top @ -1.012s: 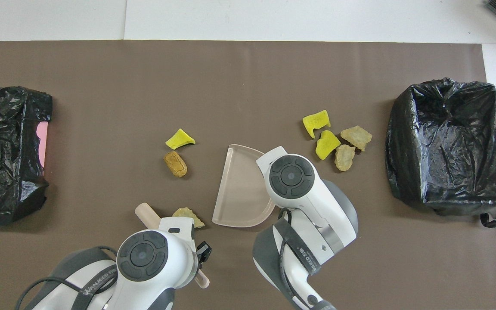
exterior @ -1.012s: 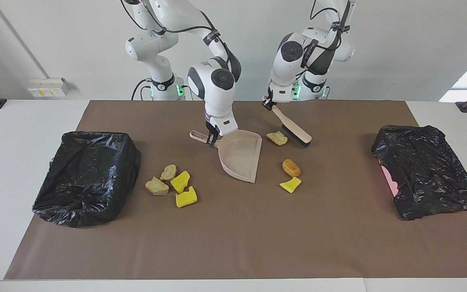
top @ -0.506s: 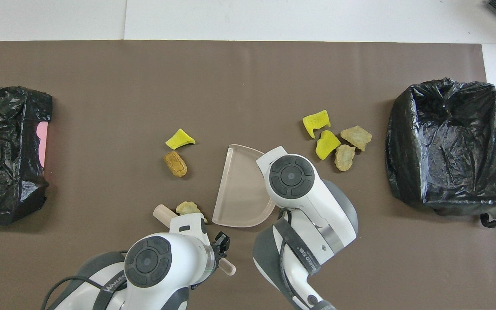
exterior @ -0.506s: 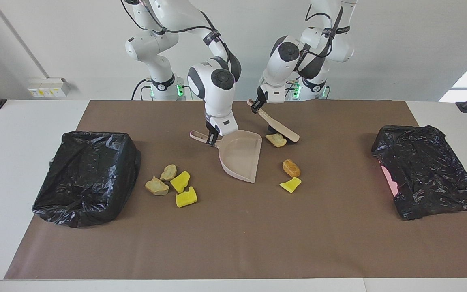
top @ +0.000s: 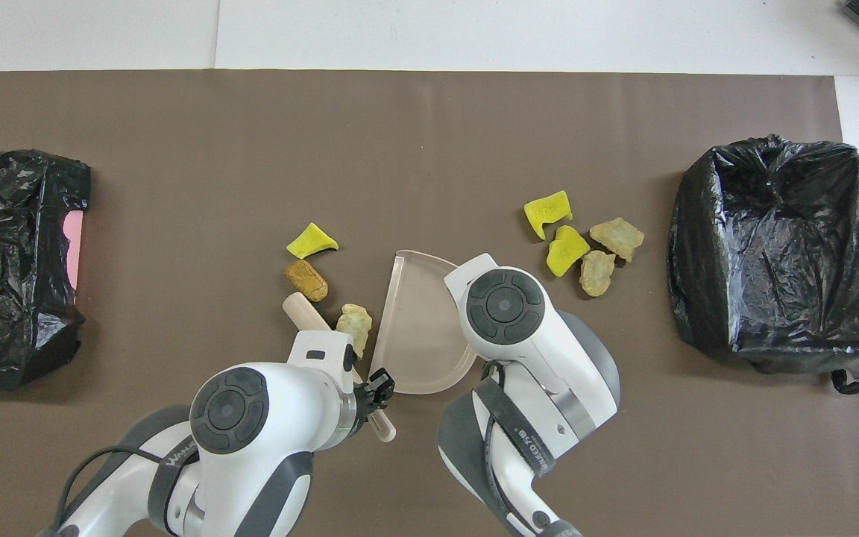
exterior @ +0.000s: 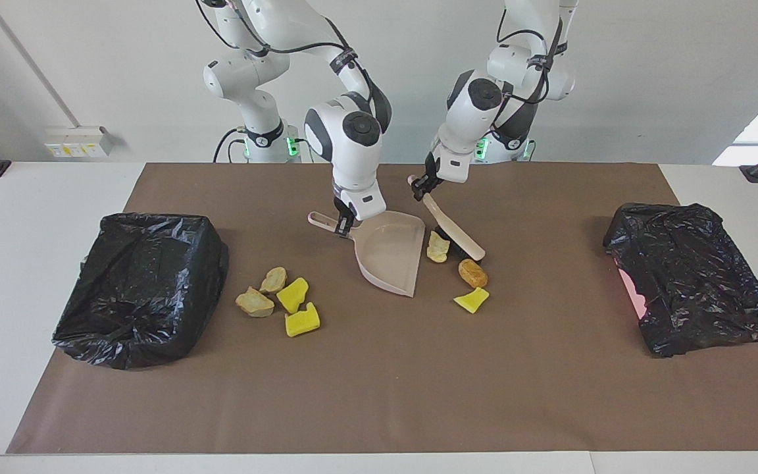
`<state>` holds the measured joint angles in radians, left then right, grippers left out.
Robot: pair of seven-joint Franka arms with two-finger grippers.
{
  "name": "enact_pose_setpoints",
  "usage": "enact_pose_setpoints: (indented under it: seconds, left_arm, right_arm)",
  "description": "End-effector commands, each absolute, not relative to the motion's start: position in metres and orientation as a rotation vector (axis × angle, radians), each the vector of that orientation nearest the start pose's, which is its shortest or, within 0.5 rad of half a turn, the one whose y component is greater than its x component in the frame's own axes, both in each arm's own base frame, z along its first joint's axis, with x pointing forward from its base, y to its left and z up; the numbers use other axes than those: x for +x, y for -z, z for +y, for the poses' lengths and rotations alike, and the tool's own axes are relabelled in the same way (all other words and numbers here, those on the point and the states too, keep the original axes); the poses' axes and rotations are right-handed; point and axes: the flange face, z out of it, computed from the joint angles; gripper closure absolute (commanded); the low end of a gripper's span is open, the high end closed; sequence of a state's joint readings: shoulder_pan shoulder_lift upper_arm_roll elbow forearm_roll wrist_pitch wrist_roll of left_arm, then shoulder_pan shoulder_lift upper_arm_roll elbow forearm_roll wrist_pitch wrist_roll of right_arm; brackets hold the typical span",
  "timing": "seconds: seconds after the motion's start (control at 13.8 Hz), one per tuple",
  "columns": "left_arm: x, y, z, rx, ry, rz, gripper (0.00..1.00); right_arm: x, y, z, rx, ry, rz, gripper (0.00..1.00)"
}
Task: Sweep and dump trash in bin
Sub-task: 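Sweep the brown nugget and scraps toward the dustpan with the left gripper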
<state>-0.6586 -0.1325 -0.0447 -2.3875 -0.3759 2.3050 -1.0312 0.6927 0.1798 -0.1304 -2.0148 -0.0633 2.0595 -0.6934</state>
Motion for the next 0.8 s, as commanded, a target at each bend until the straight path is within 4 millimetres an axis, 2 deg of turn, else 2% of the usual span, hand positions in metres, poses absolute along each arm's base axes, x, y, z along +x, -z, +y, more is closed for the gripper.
enact_pose_setpoints:
  seconds: [0.0,0.22,0.36,0.51,0.72]
  left_arm:
    - [0.373,-0.378,-0.323,-3.285,-0.301,-0.737,1.00]
    - [0.381,-0.376,-0.312,-3.326,-0.297,-0.548,1.00]
    - [0.383,-0.383,-0.298,-3.325,-0.396,-0.317,1.00]
    - [0.395,-0.410,-0.281,-3.310,-0.545,-0.047,1.00]
    - [0.441,-0.460,-0.229,-3.337,-0.590,0.013,1.00]
  right_arm:
    - [0.484,-0.352,0.302,-2.603,-0.197,-1.896,1.00]
    - [0.484,-0.352,0.302,-2.603,-0.197,-1.896,1.00]
    - [0.484,-0.352,0.302,-2.603,-0.197,-1.896,1.00]
    - [0.484,-0.352,0.302,-2.605,-0.197,-1.894,1.00]
    - [0.484,-0.352,0.302,-2.605,-0.197,-1.894,1.00]
